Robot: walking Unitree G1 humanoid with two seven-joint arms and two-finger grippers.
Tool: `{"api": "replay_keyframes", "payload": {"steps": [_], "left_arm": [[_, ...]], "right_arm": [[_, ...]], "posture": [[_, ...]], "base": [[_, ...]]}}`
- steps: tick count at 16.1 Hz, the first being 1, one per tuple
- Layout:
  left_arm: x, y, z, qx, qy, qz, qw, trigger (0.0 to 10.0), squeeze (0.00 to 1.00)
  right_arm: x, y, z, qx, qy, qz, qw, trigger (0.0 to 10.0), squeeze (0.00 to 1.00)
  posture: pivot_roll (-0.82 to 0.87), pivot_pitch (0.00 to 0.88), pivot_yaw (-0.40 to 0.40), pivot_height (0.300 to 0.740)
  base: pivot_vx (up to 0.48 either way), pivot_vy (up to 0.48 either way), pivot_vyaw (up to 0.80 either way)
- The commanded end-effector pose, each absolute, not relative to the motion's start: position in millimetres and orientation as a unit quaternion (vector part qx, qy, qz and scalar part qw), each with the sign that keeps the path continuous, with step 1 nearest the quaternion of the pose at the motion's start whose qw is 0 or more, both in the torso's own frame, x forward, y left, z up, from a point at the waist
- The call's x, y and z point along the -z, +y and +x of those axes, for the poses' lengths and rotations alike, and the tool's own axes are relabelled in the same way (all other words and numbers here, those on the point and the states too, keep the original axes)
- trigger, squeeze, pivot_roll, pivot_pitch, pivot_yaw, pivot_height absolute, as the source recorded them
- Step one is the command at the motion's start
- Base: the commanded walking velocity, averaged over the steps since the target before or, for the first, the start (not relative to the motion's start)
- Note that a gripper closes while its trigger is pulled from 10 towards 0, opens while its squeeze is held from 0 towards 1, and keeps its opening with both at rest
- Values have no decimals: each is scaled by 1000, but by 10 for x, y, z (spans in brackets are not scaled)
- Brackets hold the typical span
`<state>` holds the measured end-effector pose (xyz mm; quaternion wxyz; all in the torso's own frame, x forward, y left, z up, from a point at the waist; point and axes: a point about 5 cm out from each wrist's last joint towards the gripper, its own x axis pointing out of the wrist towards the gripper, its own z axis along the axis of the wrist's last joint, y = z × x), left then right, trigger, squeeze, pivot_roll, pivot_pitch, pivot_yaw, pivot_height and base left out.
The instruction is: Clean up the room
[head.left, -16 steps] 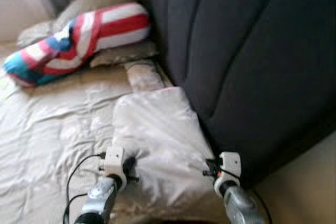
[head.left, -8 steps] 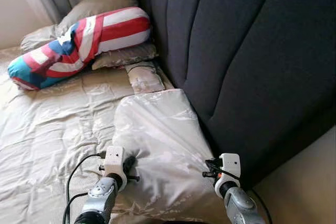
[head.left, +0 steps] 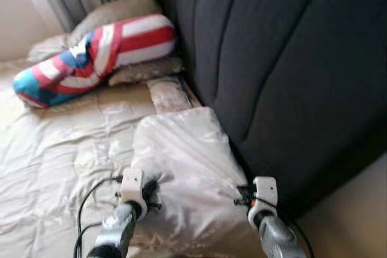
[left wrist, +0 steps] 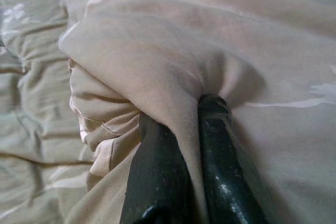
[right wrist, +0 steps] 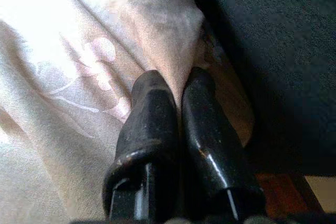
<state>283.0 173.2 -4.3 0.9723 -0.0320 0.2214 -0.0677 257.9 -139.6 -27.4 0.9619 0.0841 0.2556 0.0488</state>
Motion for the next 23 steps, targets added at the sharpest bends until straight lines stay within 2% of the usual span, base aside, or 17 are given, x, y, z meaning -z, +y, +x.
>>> {"api": "replay_keyframes", "payload": {"steps": [1, 9, 13, 23], "left_arm": [[-146, 1774, 2984, 63, 178, -30, 981, 10000, 0], [-147, 1775, 2970, 71, 176, -31, 981, 10000, 0], [-167, 1758, 2968, 80, 166, -61, 981, 10000, 0], [-172, 1768, 2960, 89, 168, -61, 980, 10000, 0]], "right_arm": [[234, -1525, 2619, -20, 243, 77, 967, 10000, 0], [265, -1532, 2591, -19, 251, 67, 965, 10000, 0], [268, -1531, 2593, -17, 253, 64, 965, 10000, 0], [220, -1668, 2647, 18, 243, 44, 969, 10000, 0]], "posture": [[-79, 61, -4, 740], [-73, 73, 0, 740], [-71, 79, 4, 740], [-68, 82, 10, 740]], "base": [[326, 0, 0], [322, 0, 0], [0, 0, 0], [0, 0, 0]]}}
